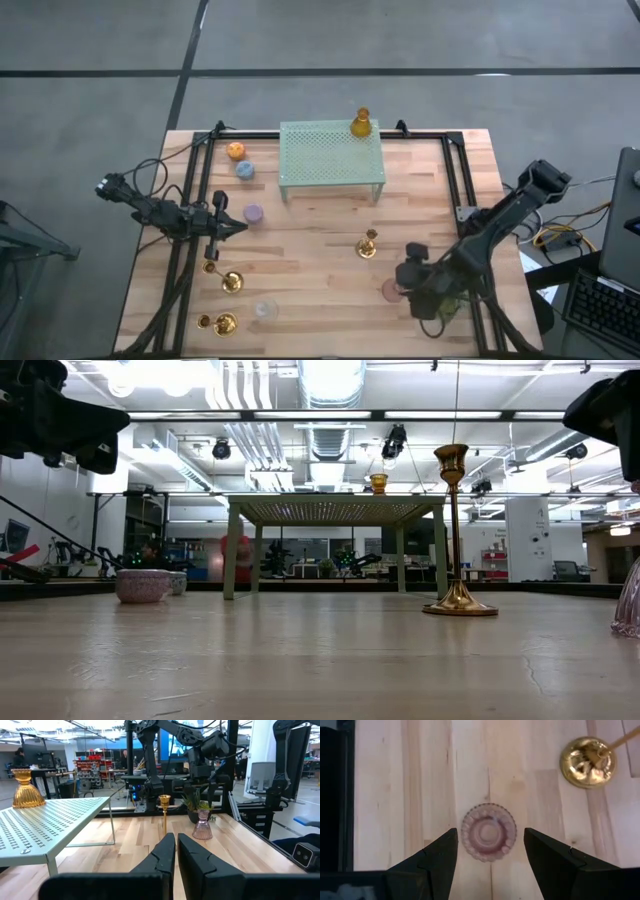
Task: Pick & Place candle stick holders
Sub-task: Put the pink candle holder on the shelf
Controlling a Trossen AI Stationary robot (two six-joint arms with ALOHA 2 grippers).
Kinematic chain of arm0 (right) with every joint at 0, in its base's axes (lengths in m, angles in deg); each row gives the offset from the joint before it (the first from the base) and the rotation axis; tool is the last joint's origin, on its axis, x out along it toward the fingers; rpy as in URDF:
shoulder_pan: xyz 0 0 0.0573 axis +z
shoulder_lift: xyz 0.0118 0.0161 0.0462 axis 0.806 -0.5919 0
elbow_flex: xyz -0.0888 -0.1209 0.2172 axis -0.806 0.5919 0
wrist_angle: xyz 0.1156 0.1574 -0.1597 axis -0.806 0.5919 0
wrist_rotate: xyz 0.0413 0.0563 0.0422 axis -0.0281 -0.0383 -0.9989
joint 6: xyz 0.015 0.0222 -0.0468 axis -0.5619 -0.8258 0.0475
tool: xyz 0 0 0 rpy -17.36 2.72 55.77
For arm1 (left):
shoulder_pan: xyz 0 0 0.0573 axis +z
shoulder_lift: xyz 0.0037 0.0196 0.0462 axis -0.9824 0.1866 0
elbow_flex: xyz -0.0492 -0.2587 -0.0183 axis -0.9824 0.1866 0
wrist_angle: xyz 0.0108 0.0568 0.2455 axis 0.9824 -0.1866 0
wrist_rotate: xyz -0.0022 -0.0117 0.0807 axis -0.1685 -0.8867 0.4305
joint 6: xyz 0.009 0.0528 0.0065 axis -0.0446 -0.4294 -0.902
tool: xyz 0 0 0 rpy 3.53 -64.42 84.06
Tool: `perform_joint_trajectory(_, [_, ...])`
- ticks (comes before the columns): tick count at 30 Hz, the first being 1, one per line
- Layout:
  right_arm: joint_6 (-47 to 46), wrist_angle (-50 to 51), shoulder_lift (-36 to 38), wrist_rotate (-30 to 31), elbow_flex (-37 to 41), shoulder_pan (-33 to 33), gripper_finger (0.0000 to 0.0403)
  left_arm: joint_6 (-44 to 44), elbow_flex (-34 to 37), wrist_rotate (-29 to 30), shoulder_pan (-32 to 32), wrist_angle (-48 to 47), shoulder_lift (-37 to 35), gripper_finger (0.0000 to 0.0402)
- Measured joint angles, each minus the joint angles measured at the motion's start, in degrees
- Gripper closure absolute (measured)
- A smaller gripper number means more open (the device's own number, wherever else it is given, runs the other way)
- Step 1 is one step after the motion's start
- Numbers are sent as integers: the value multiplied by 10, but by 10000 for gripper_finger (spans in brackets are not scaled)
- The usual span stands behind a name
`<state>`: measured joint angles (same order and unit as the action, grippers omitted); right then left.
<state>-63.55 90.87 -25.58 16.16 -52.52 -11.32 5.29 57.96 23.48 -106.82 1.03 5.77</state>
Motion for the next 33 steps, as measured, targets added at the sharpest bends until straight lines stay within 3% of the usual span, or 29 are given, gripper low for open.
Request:
perform_joint_trajectory(7, [6, 0, -24, 0, -18, 0, 174, 0, 0, 0, 0, 0, 0, 376])
perform_joint_trajectory(19, [-7, 16, -31, 9, -17, 0, 77, 0, 0, 0, 0, 0, 0, 376])
perform_joint_trajectory(29, [-35, 16, -54, 10, -13, 23, 78, 0, 0, 0, 0, 0, 0, 376])
perform_joint_trajectory(33, [-56, 15, -54, 39, -7, 42, 78, 0, 0, 0, 0, 0, 0, 376])
